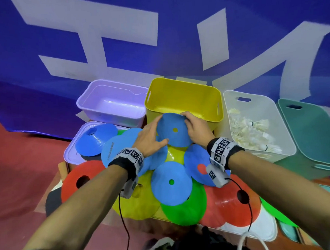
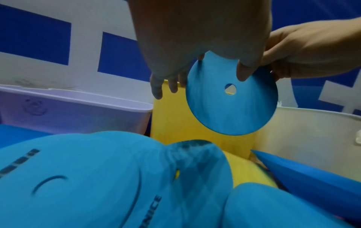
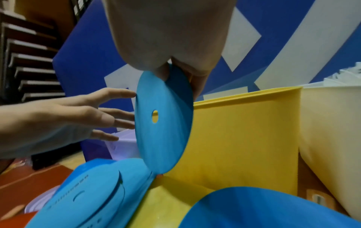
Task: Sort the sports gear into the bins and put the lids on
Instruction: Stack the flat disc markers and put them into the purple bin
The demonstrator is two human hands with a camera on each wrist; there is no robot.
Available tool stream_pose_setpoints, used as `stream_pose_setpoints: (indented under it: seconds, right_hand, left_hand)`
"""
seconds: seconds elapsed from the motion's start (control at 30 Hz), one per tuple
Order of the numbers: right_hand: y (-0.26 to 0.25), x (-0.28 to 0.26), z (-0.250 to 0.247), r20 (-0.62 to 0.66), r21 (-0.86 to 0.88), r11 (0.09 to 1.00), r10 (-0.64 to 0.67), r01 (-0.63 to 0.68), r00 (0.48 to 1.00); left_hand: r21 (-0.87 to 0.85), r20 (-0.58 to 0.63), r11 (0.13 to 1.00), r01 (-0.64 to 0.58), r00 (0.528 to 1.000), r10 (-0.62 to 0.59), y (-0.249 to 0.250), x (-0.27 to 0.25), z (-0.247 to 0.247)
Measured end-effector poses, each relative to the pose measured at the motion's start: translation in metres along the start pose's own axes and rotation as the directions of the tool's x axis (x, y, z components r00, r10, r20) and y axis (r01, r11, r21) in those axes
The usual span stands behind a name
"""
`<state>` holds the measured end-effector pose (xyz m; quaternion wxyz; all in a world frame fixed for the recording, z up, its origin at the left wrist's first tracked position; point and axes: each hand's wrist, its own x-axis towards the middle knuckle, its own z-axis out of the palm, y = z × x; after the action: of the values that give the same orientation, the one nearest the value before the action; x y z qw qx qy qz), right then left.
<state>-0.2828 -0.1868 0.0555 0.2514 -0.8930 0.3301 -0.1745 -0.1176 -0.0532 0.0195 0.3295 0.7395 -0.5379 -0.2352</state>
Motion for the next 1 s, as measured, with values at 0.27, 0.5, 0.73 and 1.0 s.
stream_pose_setpoints:
  seconds: [0.27, 0.5, 0.73, 1.0]
  right_hand:
    - [0.004, -0.02, -0.011, 0.064, 0.4, 0.898, 0.17, -0.181, 0.983]
    - [-0.003, -0.033, 0.008, 0.206, 0.537, 0.77, 0.275, -0.343, 0.939]
    - [-0.017, -0.035, 0.034, 0.346, 0.545, 0.713, 0.288, -0.441, 0.893]
    - [-0.038, -0.032, 0.065, 0.461, 0.456, 0.754, 0.254, -0.472, 0.85]
  left_hand:
    - [0.018, -0.077, 1.0, -0.009, 0.997, 0.01, 0.017, -0.004, 0.005]
    - [-0.092, -0.006, 0.994, -0.055, 0.998, 0.055, 0.012, -0.032, 0.002]
    - [-0.14, 0.042, 0.99, 0.021, 0.999, -0.015, -0.004, -0.056, -0.008]
    - [-0.244, -0.072, 0.959, 0.143, 0.984, -0.164, -0.029, -0.084, -0.027]
